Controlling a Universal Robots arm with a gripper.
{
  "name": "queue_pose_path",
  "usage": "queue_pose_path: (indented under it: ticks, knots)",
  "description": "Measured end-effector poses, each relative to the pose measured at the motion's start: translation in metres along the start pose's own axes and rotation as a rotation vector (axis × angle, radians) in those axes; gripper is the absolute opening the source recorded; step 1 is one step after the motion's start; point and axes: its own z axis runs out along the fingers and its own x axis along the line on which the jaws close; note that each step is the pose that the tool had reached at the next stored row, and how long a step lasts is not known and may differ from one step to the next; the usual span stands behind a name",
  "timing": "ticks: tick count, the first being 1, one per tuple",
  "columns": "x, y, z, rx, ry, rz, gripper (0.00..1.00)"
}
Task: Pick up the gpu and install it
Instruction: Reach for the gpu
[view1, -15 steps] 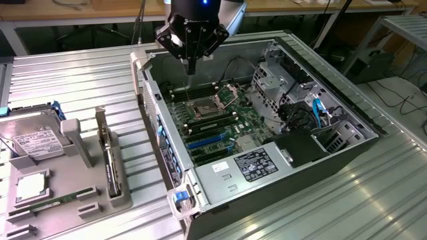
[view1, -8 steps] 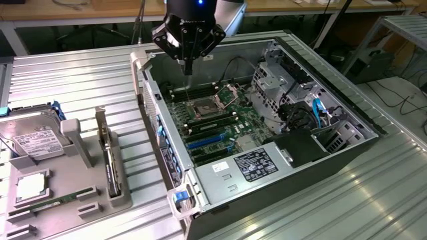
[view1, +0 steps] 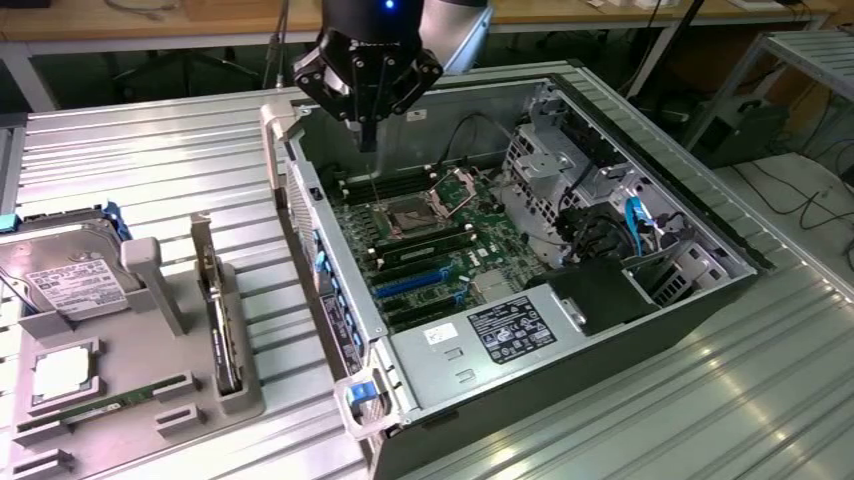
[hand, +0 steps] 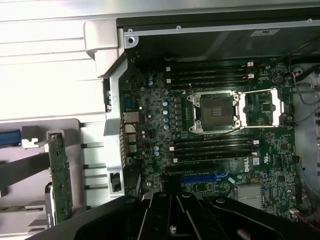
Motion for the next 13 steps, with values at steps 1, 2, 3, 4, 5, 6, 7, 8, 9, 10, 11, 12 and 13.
queue_pose_path:
  ticks: [1, 2, 3, 4, 5, 6, 7, 8, 9, 10, 11, 12, 13]
  knots:
    - [0.001, -0.0002, 0.0000, 0.0000, 0.0000, 0.000, 0.11]
    - [0.003, -0.0004, -0.0001, 0.0000, 0.0000, 0.000, 0.11]
    - [0.004, -0.0005, -0.0001, 0.0000, 0.0000, 0.000, 0.11]
    - [0.005, -0.0007, -0.0001, 0.0000, 0.0000, 0.000, 0.11]
    - [0.006, -0.0009, -0.0002, 0.0000, 0.0000, 0.000, 0.11]
    - [0.007, -0.0011, -0.0003, 0.0001, 0.0001, 0.000, 0.11]
    - [0.008, -0.0012, -0.0002, 0.0000, 0.0000, 0.000, 0.11]
    - [0.009, -0.0013, -0.0003, 0.0000, 0.0000, 0.000, 0.11]
    - [0.010, -0.0015, -0.0003, 0.0000, 0.0000, 0.000, 0.11]
    - [0.011, -0.0017, -0.0004, 0.0000, 0.0000, 0.000, 0.11]
    - [0.012, -0.0019, -0.0004, 0.0000, 0.0000, 0.000, 0.11]
    - [0.013, -0.0020, -0.0004, 0.0000, -0.0001, 0.000, 0.11]
    - [0.014, -0.0021, -0.0004, 0.0000, 0.0000, 0.000, 0.11]
